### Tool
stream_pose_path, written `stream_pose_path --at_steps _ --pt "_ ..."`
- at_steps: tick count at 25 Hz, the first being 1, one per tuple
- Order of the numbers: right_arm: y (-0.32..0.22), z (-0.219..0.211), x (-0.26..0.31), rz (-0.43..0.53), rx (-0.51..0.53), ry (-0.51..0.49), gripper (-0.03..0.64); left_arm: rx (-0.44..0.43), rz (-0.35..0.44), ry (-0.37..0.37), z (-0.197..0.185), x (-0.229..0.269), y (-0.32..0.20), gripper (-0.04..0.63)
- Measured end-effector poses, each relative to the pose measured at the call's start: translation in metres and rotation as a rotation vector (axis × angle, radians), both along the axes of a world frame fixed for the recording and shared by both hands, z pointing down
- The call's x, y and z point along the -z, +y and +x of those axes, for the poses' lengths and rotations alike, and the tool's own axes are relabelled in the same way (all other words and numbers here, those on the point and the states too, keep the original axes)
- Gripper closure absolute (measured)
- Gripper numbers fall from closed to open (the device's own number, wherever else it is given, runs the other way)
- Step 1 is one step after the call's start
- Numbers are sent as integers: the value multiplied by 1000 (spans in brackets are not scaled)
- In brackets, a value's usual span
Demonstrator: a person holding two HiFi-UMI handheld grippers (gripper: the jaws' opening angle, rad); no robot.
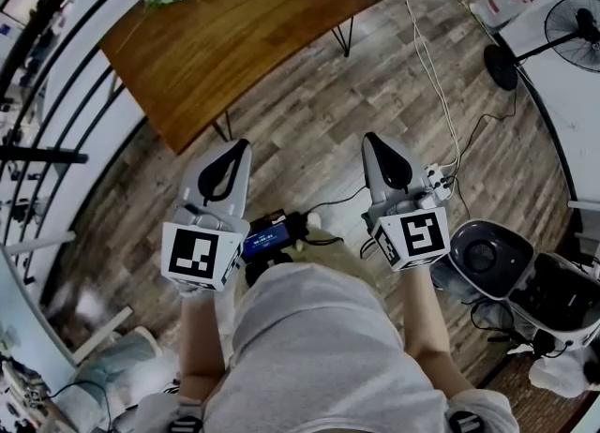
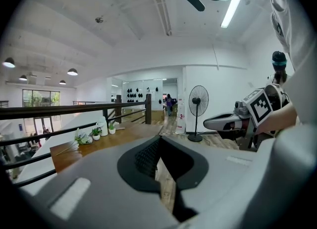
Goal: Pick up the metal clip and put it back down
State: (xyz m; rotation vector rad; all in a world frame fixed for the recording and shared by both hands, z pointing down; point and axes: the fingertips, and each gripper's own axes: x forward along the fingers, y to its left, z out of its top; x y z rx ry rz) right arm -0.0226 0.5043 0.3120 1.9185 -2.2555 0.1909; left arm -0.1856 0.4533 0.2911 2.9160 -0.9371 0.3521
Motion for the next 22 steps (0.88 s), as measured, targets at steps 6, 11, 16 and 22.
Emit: stream_pose_path --at_steps 6,11,16,22 --pt "1 2 2 14 2 -26 593 18 -13 15 4 -2 1 554" --pt "1 10 1 14 3 -80 519 54 -26 41 8 -2 -3 487" --pt "-2 20 5 25 13 -105 476 76 -18 40 16 4 -6 465" --pt "-4 35 8 46 32 -70 476 96 0 49 30 7 -6 465"
